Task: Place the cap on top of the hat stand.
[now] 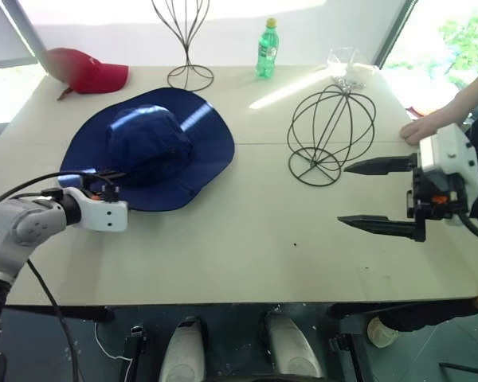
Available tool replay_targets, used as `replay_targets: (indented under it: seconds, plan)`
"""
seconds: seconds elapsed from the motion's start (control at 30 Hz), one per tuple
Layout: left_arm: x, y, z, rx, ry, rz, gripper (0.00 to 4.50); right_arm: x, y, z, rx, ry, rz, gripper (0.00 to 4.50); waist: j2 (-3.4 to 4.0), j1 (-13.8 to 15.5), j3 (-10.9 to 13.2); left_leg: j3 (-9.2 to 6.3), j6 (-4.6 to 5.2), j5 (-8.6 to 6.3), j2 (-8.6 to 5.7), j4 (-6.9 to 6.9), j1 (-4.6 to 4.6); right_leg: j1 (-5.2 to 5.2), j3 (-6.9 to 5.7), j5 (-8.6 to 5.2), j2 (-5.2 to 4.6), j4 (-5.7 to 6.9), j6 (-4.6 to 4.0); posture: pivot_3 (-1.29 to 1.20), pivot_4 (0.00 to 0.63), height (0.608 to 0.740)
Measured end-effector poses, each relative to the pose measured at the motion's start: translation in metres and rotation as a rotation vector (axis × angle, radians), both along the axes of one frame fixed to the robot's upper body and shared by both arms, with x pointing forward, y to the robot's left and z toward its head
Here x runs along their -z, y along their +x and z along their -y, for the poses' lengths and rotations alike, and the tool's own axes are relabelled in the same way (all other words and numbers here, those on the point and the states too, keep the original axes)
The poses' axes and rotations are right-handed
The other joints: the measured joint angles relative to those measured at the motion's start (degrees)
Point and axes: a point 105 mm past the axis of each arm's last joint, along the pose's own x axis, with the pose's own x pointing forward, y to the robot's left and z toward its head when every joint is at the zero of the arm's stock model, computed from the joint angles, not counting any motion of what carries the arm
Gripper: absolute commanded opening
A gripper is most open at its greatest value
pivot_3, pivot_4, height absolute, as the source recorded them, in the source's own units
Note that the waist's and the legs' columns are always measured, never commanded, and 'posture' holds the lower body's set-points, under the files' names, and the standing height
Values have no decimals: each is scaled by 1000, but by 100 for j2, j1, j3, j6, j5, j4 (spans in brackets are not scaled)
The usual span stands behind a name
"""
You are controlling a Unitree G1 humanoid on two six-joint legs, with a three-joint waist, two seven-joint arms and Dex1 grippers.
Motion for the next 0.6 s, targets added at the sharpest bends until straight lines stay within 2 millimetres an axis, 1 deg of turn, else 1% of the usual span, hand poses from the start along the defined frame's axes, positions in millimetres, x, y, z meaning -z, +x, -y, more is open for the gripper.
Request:
replay_targets:
  seconds: [0.03,0.07,0.13,0.2,0.23,0.27,0.33,0.37,0.5,0.6]
  plan:
    - [0,3,-1,-5,1,6,4444,0,0,1,2,-2,0,4500,-1,1,-1,0,0,0,0,1,1,1,0,-1,0,0,-1,0,150,739]
    - [-1,6,-1,-9,0,12,4208,0,0,1,4,-3,2,4500,-1,2,-1,0,0,0,0,2,0,1,0,-1,-1,1,-1,0,150,739]
    - [-2,11,1,-8,1,26,3562,-1,0,1,7,-2,7,4500,-1,14,-1,0,0,0,-1,3,1,3,0,0,-1,1,-1,0,150,739]
    - [-1,15,3,-7,6,35,2581,-2,0,2,11,-2,15,4500,-3,16,-2,0,0,0,-1,4,0,3,0,4,-1,2,7,0,150,739]
    - [-1,17,5,-4,8,39,1962,-2,1,2,14,-2,19,4500,-2,19,-2,0,0,0,-1,3,0,3,0,4,-1,2,7,0,150,739]
    - [-1,19,6,-4,2,44,1436,-3,0,3,17,-1,24,4500,-3,25,-2,0,0,0,-1,4,0,3,0,4,-1,3,8,0,150,739]
    - [0,23,11,5,-7,52,451,-6,0,5,27,2,39,4500,-3,32,-2,0,0,0,-1,4,0,3,0,5,-1,4,9,0,150,739]
    - [0,24,14,11,-7,52,50,-7,0,6,33,3,45,4500,-3,32,-2,0,0,0,-1,4,0,3,0,5,-1,4,9,0,150,739]
    - [-1,27,20,22,-34,47,50,-6,-1,10,60,0,38,4500,-3,32,-3,0,0,1,-1,4,0,3,0,5,0,5,10,0,150,739]
    - [-2,29,27,5,-116,1,50,-9,-3,15,88,3,36,4500,-3,29,-3,-1,0,1,-1,6,0,3,0,5,0,10,10,0,150,739]
